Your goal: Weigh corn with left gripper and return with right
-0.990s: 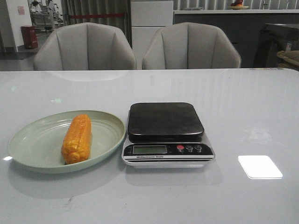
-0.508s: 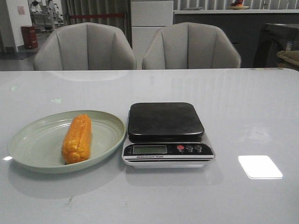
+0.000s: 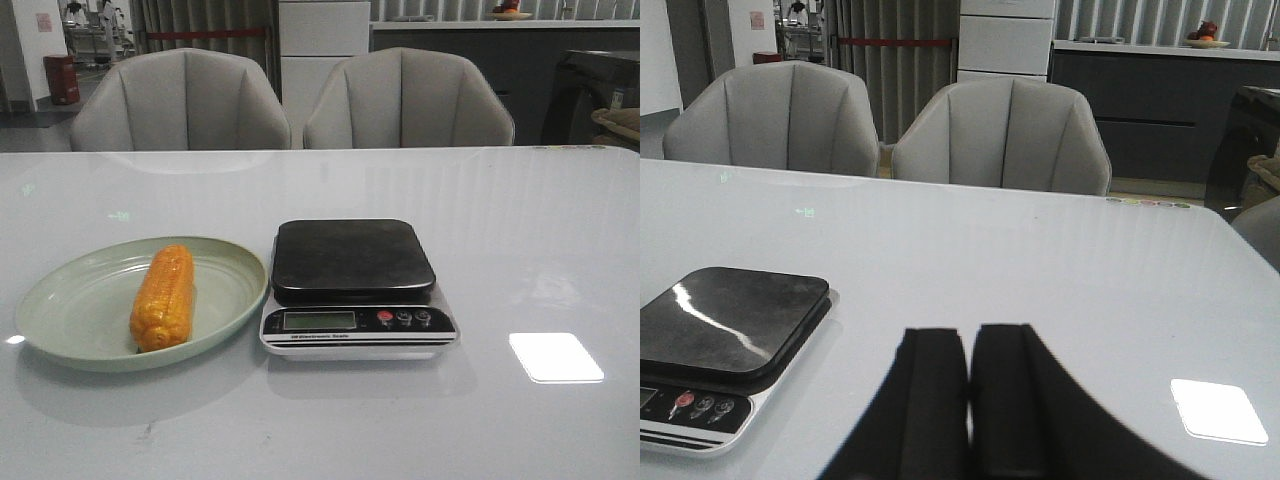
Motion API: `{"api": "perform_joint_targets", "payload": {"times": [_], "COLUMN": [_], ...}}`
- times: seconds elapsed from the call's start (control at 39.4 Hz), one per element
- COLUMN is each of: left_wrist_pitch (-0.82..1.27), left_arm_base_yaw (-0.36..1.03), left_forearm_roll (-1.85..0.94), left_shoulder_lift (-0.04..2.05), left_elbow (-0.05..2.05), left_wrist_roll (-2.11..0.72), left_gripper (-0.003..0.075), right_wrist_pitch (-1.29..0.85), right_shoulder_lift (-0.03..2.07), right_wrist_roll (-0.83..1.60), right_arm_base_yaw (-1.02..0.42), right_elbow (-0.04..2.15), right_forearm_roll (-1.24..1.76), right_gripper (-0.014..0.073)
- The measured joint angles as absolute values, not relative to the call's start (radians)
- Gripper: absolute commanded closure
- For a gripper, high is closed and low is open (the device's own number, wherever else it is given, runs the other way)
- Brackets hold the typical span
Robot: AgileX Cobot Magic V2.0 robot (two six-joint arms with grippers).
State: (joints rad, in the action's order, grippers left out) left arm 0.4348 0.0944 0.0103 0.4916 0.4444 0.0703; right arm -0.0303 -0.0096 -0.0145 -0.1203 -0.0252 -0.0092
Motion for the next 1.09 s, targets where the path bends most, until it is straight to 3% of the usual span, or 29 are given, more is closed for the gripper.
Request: {"api": "perform_joint_targets", "payload": {"times": [0.1,0.2,0.36,0.43,0.71,1.09], "left_wrist_pitch": [0.43,0.422,0.419,0.417,0.414,0.371], "left_arm_base_yaw": [0.094,0.094,0.105,0.118,0.207,0.414], "left_forearm_roll": [0.01,0.01,0.01,0.009,-0.01,-0.064], "left_shoulder_lift": [0.509,0.533,0.579,0.608,0.777,1.181], "left_elbow": [0.444,0.446,0.46,0.466,0.547,0.751], "left_wrist_roll": [0.07,0.07,0.07,0.07,0.07,0.087], "left_gripper": [0.06,0.0529,0.0288,0.0213,0.0204,0.0204], "right_wrist_pitch": [-0.03,-0.03,-0.03,-0.03,-0.03,-0.03], "right_shoulder_lift": [-0.01,-0.01,-0.01,-0.01,-0.01,-0.01], "right_wrist_roll": [-0.015,-0.015,-0.015,-0.015,-0.015,-0.015], "right_arm_base_yaw": [-0.12,-0.12,-0.12,-0.12,-0.12,-0.12], "right_elbow": [-0.025,-0.025,-0.025,-0.025,-0.025,-0.025], "right_forearm_roll": [-0.009,-0.009,-0.009,-0.009,-0.009,-0.009], "right_gripper": [0.0417,0.0417,0.0417,0.0417,0.0417,0.0417]}}
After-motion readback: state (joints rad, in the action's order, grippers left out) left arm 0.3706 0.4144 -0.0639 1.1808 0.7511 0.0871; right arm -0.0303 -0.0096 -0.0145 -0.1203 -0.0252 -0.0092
